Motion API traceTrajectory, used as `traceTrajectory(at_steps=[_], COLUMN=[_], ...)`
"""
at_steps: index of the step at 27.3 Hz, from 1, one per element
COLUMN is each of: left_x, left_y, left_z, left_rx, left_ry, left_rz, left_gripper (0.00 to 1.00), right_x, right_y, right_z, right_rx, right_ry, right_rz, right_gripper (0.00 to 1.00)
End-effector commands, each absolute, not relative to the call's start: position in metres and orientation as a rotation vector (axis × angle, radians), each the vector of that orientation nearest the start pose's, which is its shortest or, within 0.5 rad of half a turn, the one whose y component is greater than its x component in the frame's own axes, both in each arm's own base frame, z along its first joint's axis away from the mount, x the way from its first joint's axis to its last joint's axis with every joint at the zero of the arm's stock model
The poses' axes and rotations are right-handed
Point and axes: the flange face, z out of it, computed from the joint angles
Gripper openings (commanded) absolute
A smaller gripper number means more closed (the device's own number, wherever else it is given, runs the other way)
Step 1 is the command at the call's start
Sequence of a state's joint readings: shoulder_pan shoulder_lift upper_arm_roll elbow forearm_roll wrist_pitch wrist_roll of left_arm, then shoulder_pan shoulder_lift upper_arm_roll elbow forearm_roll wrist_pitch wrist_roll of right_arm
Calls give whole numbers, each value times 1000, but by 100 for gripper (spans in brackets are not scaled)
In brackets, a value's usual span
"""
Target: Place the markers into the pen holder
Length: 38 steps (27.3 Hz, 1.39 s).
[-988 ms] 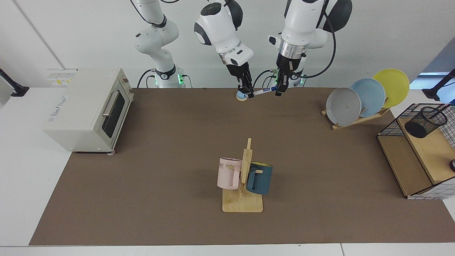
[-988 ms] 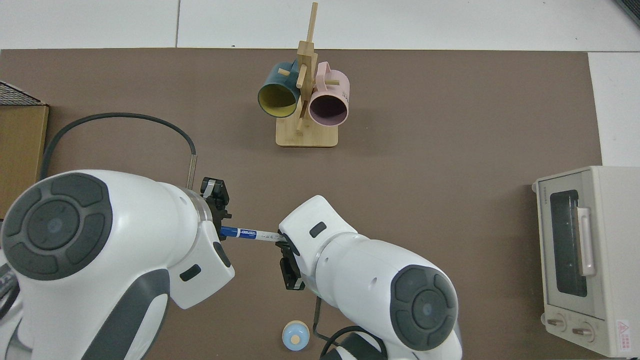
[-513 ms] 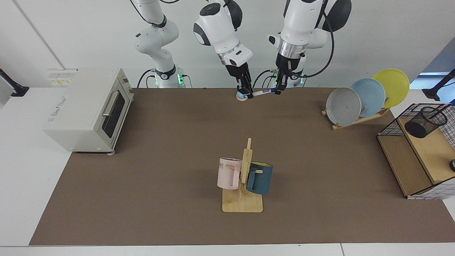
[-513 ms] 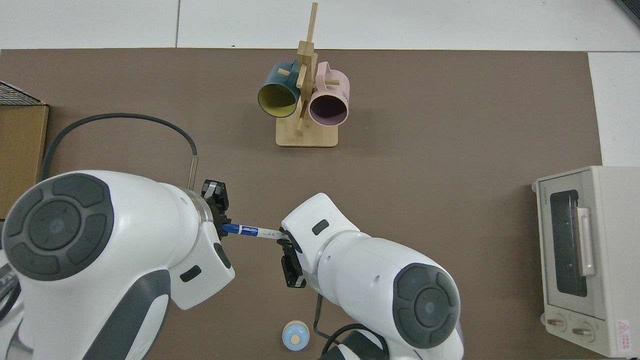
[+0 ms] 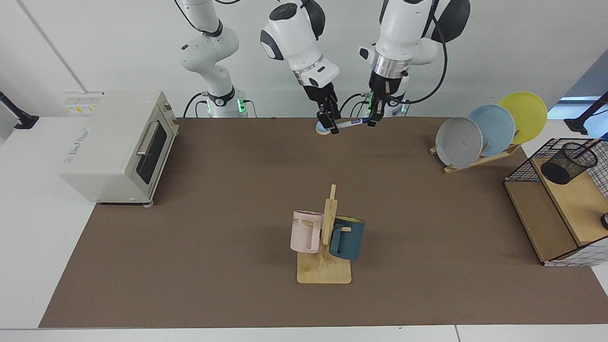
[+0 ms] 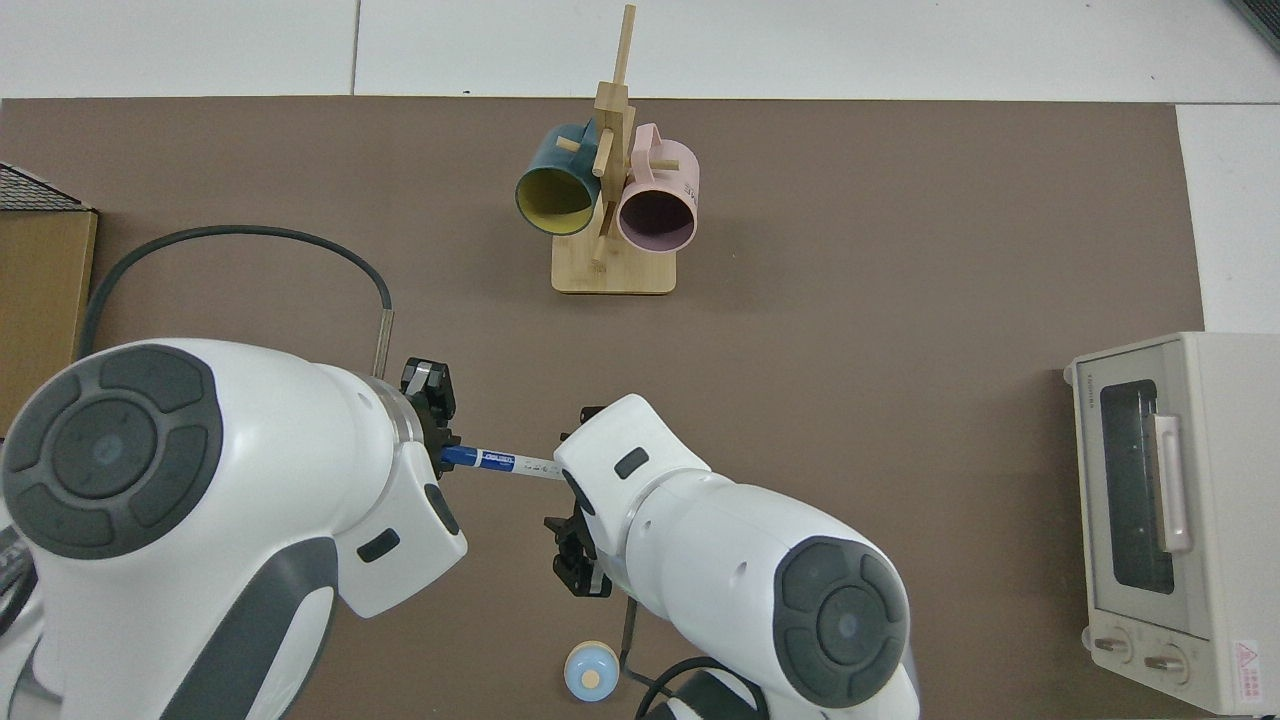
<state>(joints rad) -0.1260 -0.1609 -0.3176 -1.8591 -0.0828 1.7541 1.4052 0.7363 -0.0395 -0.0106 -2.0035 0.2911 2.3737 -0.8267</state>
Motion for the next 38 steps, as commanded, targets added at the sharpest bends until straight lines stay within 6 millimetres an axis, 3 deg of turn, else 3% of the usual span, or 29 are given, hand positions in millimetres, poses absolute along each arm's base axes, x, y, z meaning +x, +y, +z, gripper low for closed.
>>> traceTrajectory(at_steps=[1,8,14,22,30,35,38], left_x=[462,464,475,499,510,520,523], left_y=[-232,-208,-161,-49,27,90,128], left_z=[588,585,584,596,633,647,647], left_rx=[-1900,-1869,-1817,-1722,-1582,-1438,-1358], left_ry=[2497,2425,2341,2286,2219,2234,2267], left_rz=[-66,108,303,483,593,611,603], left_gripper=[6,6,6,6,6,6,6], right_x=[427,432,432,428,437,461,476], right_y=[383,375,359,328,271,212,174], right_z=[518,512,509,535,572,598,603], right_rx=[-2228,-2248,-2274,-2405,-2564,-2680,-2753], right_ry=[-1803,-1796,-1782,-1657,-1403,-1305,-1220], right_rz=[-609,-557,-428,-337,-237,-193,-190], right_gripper=[100,100,100,100,100,100,100])
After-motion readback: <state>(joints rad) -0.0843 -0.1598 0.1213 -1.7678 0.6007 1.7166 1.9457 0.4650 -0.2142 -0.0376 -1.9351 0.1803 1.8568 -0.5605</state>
